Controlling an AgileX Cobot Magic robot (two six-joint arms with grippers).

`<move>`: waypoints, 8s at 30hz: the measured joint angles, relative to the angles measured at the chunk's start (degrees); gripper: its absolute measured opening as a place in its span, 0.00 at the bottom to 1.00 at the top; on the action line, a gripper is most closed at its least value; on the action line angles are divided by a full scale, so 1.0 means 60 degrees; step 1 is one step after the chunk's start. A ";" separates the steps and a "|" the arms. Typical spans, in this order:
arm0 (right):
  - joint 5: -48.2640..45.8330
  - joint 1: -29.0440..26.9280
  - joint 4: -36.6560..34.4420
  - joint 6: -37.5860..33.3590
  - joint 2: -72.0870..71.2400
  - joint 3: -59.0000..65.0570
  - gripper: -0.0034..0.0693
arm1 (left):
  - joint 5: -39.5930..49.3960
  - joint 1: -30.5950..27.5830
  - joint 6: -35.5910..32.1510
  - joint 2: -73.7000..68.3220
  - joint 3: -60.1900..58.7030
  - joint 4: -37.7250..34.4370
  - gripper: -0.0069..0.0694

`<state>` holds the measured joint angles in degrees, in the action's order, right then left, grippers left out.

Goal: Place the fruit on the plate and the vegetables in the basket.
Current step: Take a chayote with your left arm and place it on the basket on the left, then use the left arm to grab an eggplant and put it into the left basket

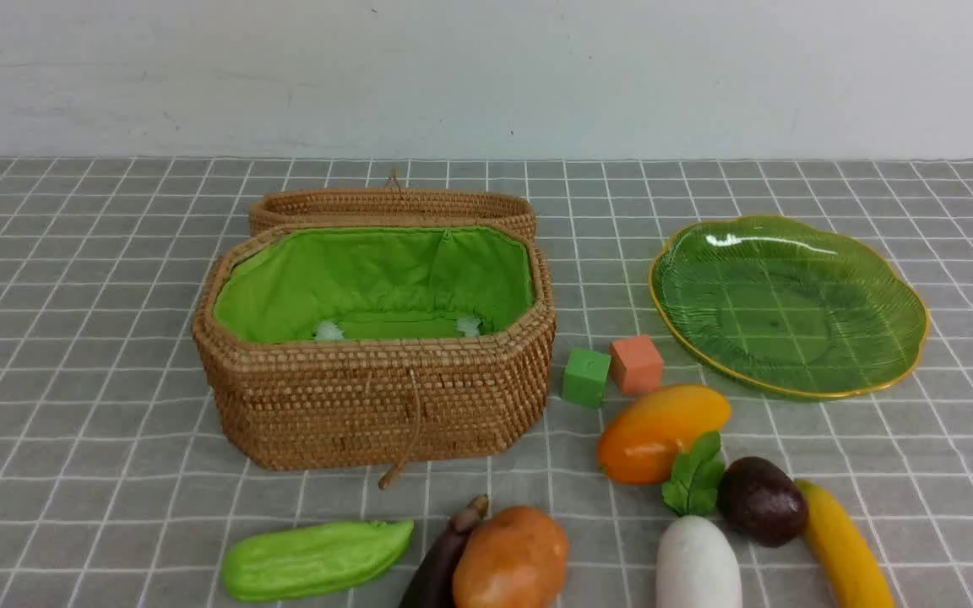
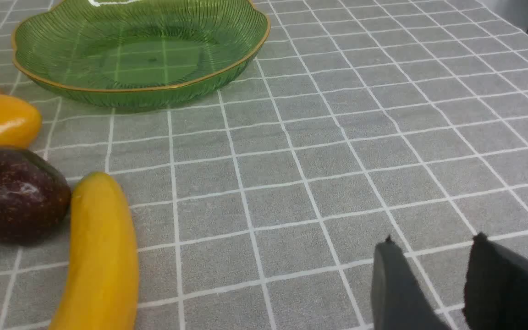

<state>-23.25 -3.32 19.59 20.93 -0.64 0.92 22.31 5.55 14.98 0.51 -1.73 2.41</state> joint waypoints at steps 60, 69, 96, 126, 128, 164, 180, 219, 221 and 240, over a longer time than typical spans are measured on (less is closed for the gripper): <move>0.0009 0.0000 0.0000 0.0000 0.0000 0.0000 0.38 | -0.1486 0.0000 0.1495 -0.2391 0.5448 0.0076 0.40; 0.0009 0.0000 0.0000 0.0000 0.0000 0.0000 0.38 | 0.2373 0.0000 0.0341 -0.6113 0.7287 0.0579 0.40; 0.0009 0.0000 0.0000 0.0000 0.0000 0.0000 0.38 | 0.0089 0.3612 -0.6728 -1.4660 0.7530 0.0690 0.94; 0.0009 0.0000 0.0000 0.0000 0.0000 0.0000 0.38 | 0.3548 0.3612 -0.6750 -1.1341 0.9638 0.0552 0.62; 0.0009 0.0000 0.0000 0.0000 0.0000 0.0000 0.38 | 0.3548 0.3612 -0.6810 -1.1591 1.0310 0.0552 0.62; 0.0009 0.0000 0.0000 0.0000 0.0000 0.0000 0.38 | 0.2787 0.2282 -0.5849 -1.7391 1.4865 -0.1081 0.96; 0.0009 0.0000 0.0000 0.0000 0.0000 0.0000 0.38 | 0.8014 0.2282 -0.6136 -1.4074 1.4677 -0.2777 0.77; 0.0009 0.0000 0.0000 0.0000 0.0000 0.0000 0.38 | 0.3452 0.5610 0.2601 -1.6635 0.9459 -0.1982 0.71; 0.0009 0.0000 0.0000 0.0000 0.0000 0.0000 0.38 | 0.3611 0.5610 0.2383 -1.6579 0.9459 -0.1994 0.62; 0.0009 0.0000 0.0000 0.0000 0.0000 0.0000 0.38 | 0.6083 0.3665 -0.1234 -1.2209 1.0943 -0.0651 0.61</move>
<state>-23.20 -3.32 19.59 20.93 -0.64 0.92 58.81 27.54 7.58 -72.75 63.93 -1.50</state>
